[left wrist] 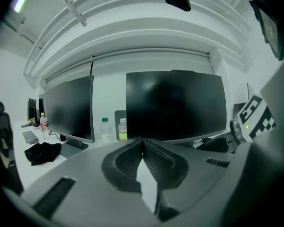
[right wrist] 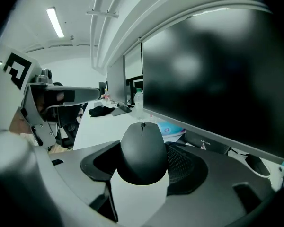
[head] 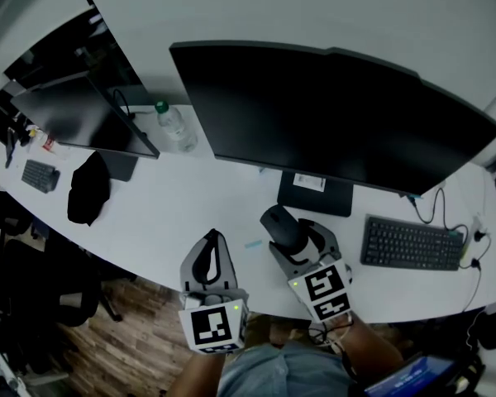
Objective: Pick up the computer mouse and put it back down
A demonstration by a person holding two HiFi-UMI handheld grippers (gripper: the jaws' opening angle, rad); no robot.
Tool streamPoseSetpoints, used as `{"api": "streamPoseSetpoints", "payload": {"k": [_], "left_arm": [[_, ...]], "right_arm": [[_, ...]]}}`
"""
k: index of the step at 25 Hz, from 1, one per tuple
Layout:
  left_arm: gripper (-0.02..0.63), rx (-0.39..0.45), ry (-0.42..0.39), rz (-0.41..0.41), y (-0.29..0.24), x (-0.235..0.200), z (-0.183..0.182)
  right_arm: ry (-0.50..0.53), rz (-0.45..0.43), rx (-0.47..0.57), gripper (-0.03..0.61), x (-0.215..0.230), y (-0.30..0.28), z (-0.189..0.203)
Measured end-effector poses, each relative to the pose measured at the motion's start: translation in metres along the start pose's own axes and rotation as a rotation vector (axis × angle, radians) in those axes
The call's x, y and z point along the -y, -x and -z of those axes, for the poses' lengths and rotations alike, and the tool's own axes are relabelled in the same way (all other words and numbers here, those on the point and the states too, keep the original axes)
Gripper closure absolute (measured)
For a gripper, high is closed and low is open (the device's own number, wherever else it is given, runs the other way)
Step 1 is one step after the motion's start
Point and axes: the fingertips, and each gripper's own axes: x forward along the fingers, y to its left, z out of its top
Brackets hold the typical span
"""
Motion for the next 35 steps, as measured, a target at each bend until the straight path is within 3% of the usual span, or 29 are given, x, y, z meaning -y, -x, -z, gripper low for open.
{"api": "streamPoseSetpoints", "payload": {"k": [24, 35], "left_arm": [[0.609, -0.162, 0.013, 0.044, -0.032, -0.018, 0.063], [0.609, -0.196, 0.022, 0.057, -0.036, -0.022, 0.079]], "right_arm": [[-0.104, -0.002, -0.195, 0.276, -0.005, -0.052, 0.096], [-0.113, 0.015, -0.251, 0.276, -0.006, -0.061, 0.121]]}}
